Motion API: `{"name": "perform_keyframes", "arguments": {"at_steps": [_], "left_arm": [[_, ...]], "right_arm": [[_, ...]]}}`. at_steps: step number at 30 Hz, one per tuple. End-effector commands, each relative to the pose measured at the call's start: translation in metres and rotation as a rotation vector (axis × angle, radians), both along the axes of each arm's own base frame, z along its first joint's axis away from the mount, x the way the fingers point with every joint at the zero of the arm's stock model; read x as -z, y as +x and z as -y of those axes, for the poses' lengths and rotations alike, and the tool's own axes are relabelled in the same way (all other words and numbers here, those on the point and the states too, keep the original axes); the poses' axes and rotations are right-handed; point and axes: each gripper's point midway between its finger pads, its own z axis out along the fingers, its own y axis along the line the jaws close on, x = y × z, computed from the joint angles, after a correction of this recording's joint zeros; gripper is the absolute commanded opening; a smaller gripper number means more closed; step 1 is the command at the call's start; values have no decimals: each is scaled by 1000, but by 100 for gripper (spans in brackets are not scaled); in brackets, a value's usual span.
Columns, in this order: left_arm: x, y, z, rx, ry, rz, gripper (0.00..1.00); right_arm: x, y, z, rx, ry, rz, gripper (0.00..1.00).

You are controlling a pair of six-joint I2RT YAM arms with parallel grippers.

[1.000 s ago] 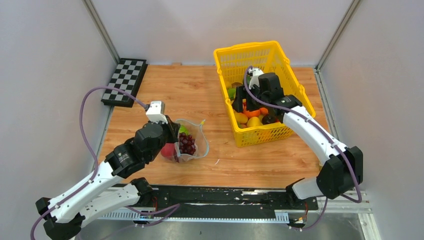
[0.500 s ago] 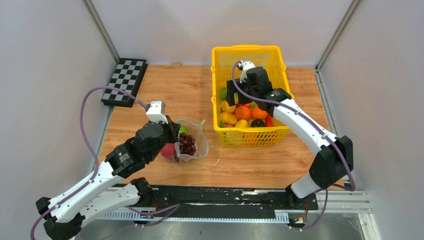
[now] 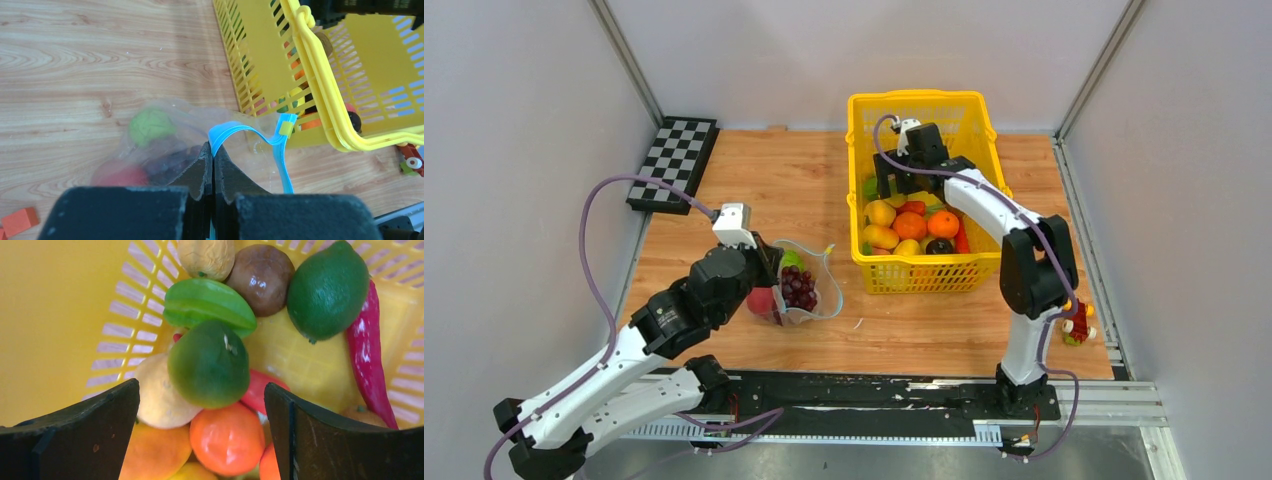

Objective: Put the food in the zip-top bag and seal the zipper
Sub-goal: Pick up the fake fruit from the bin.

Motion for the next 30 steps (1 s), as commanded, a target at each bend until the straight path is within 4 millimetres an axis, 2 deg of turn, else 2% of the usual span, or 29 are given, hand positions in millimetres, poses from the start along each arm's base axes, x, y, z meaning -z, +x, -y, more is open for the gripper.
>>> {"name": "perform_keyframes", "arguments": {"at_steps": [1,3,7,10,16,23,26,29,30], "left_arm": [[-17,1,2,-2,-64,33,0],[-17,0,3,4,-63,32,0],[-16,0,2,4,-60,30,0],[-15,-1,-1,-6,-59,32,0],[-17,0,1,-2,-61,34,0],[-18,1,4,6,-66,32,0],[-19,1,5,11,-73,34,0],[-19,0,6,13,-78,32,0],[-19,0,6,14,-79,31,0]], "right_arm": [[-6,34,-6,-64,-76,77,95],[3,43,-6,-64,-104,46,95],[27,43,-6,-61,-129,-34,88],[30,39,-5,-43,-114,-33,83],[24,31,-11,-79,-79,-51,87],[40,19,-7,-86,-98,-118,86],[37,20,-3,-71,-100,-87,81],[26,18,-2,-48,-72,-57,63],[20,18,-1,-36,-65,-41,61]]}}
